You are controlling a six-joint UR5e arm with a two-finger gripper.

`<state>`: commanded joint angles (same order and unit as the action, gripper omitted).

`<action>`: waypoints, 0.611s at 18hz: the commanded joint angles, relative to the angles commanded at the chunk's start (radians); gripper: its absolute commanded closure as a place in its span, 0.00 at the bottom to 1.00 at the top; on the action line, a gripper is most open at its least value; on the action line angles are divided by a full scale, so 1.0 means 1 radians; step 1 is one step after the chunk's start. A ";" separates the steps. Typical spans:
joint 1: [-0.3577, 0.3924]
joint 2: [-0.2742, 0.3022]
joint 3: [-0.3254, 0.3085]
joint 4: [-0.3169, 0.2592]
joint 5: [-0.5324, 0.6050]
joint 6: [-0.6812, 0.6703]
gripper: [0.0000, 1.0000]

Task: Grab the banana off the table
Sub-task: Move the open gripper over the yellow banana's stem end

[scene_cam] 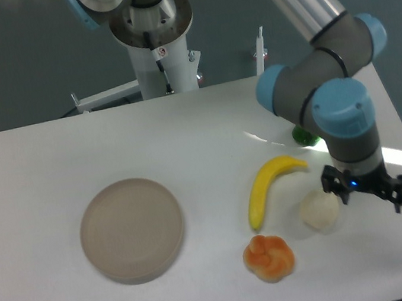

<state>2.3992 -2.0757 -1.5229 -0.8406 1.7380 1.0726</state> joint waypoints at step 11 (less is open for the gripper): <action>-0.054 0.101 -0.270 0.014 -0.017 -0.031 0.00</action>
<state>2.3456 -1.9742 -1.7932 -0.8268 1.7211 1.0416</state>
